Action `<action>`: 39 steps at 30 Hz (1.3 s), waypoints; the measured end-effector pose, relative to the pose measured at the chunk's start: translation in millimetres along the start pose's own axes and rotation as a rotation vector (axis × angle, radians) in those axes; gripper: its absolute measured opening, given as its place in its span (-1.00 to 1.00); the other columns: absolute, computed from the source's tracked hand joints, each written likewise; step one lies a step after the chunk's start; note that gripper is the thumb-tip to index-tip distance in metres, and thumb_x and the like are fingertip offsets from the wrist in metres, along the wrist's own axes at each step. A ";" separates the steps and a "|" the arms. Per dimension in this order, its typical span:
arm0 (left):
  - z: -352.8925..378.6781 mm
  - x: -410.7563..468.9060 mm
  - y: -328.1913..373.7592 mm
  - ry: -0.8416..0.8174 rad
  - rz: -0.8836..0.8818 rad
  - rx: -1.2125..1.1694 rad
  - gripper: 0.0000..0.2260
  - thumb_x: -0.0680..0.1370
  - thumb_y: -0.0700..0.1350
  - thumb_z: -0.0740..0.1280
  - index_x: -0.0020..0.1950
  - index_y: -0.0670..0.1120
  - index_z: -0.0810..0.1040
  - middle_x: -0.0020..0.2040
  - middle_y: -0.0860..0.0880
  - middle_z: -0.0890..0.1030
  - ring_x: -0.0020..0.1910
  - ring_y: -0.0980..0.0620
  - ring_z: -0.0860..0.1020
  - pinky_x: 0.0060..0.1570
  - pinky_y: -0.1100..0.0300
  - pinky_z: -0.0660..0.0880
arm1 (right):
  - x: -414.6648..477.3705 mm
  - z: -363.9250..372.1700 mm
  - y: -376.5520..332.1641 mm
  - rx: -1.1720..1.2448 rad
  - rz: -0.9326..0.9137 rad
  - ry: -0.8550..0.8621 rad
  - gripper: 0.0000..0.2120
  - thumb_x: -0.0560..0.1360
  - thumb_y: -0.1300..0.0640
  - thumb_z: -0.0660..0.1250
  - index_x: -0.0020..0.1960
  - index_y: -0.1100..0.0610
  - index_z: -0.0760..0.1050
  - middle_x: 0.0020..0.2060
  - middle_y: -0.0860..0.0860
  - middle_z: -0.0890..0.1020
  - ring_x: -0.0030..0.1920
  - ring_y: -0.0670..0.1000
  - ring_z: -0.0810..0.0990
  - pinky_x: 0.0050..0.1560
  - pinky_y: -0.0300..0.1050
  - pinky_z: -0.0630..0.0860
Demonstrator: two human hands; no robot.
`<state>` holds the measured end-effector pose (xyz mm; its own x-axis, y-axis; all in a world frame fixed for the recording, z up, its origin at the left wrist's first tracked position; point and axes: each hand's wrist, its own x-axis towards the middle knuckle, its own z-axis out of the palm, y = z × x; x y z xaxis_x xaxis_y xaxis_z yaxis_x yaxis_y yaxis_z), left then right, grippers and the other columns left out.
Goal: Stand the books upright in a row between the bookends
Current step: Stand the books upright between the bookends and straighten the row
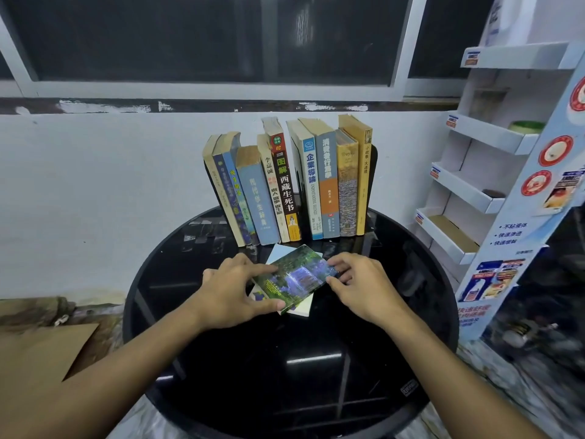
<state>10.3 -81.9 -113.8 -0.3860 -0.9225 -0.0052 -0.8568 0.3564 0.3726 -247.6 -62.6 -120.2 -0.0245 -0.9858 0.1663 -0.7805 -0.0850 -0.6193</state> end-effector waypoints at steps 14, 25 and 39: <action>11.5 -4.7 14.8 0.193 0.017 -0.030 -0.25 0.38 0.56 0.18 0.53 0.50 -0.01 0.22 0.20 0.29 0.27 0.20 0.28 0.17 0.09 0.09 | 8.6 -3.8 -47.5 0.344 -0.045 0.210 -0.65 0.45 0.05 0.56 0.21 0.00 0.62 -0.31 -0.04 0.70 0.00 -0.19 0.66 0.11 -0.15 0.61; -44.7 28.8 21.1 0.514 0.152 -0.086 -0.31 0.52 0.27 0.37 0.57 0.37 0.12 0.43 0.20 0.31 0.45 0.18 0.24 0.31 0.01 0.08 | 4.4 -30.9 -76.7 0.274 -0.227 0.393 -0.67 0.43 0.18 0.57 0.18 0.05 0.65 -0.28 -0.14 0.63 -0.14 -0.30 0.60 -0.16 -0.58 0.41; -126.1 110.0 43.8 0.599 0.063 0.287 -0.34 0.55 0.20 0.39 0.59 0.19 0.19 0.62 0.12 0.21 0.63 -0.02 0.08 0.47 -0.38 -0.10 | 38.3 -44.0 -84.5 0.110 -0.390 0.440 -0.68 0.47 0.26 0.52 0.21 0.13 0.62 -0.06 -0.09 0.57 -0.19 -0.12 0.58 -0.17 -0.30 0.55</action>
<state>-26.6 -186.5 18.9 -0.2527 -0.7919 0.5559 -0.9278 0.3613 0.0929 -210.2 -86.8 -27.7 -0.0241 -0.7278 0.6853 -0.7154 -0.4663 -0.5204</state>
